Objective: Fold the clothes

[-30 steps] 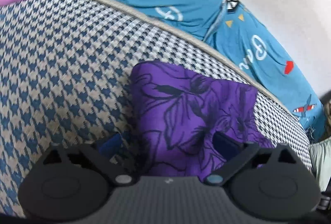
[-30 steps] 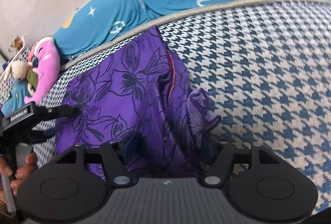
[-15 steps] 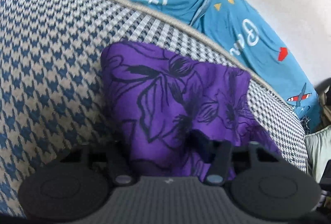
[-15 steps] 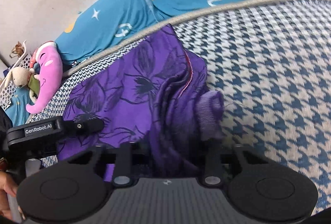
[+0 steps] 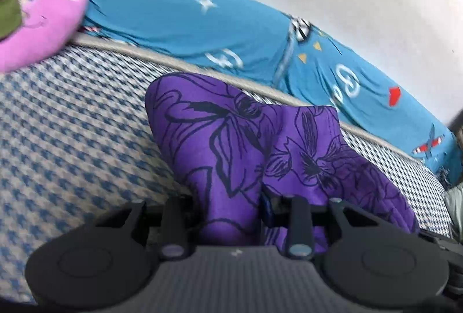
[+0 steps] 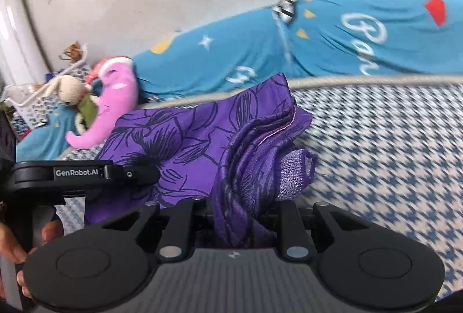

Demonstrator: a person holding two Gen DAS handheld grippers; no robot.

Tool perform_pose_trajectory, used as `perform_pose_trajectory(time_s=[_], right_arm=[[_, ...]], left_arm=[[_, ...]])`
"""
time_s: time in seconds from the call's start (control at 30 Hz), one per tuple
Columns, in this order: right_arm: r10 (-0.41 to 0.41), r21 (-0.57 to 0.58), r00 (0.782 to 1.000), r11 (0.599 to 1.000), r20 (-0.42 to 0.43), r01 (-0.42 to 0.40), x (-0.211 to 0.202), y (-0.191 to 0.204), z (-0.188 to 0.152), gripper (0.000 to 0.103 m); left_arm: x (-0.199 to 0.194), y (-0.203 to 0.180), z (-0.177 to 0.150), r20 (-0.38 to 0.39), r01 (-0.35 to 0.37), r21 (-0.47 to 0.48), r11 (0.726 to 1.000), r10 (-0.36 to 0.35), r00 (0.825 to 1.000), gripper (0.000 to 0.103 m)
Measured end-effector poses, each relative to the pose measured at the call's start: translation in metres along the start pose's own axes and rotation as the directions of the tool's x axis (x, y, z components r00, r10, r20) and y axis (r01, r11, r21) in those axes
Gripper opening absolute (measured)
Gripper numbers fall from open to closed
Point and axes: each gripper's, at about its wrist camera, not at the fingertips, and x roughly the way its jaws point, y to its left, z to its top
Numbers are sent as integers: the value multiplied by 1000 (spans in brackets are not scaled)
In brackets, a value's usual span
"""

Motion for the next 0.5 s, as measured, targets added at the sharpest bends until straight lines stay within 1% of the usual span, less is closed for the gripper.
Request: perform_pose_trajectory(time_s=[0.13, 0.23, 0.37, 0.5], right_arm=[[50, -40, 999, 998, 12, -50, 12, 31, 9, 21], [88, -91, 996, 992, 6, -87, 22, 57, 11, 21], [134, -129, 991, 983, -8, -134, 39, 86, 16, 21], [169, -168, 986, 971, -12, -169, 55, 109, 20, 21]], left_arm=[[-24, 17, 8, 46, -56, -18, 998, 57, 997, 31], [-38, 35, 13, 70, -109, -38, 993, 112, 991, 31], [-45, 56, 17, 79, -183, -77, 980, 189, 979, 31], [-53, 73, 22, 92, -239, -112, 965, 249, 964, 31]])
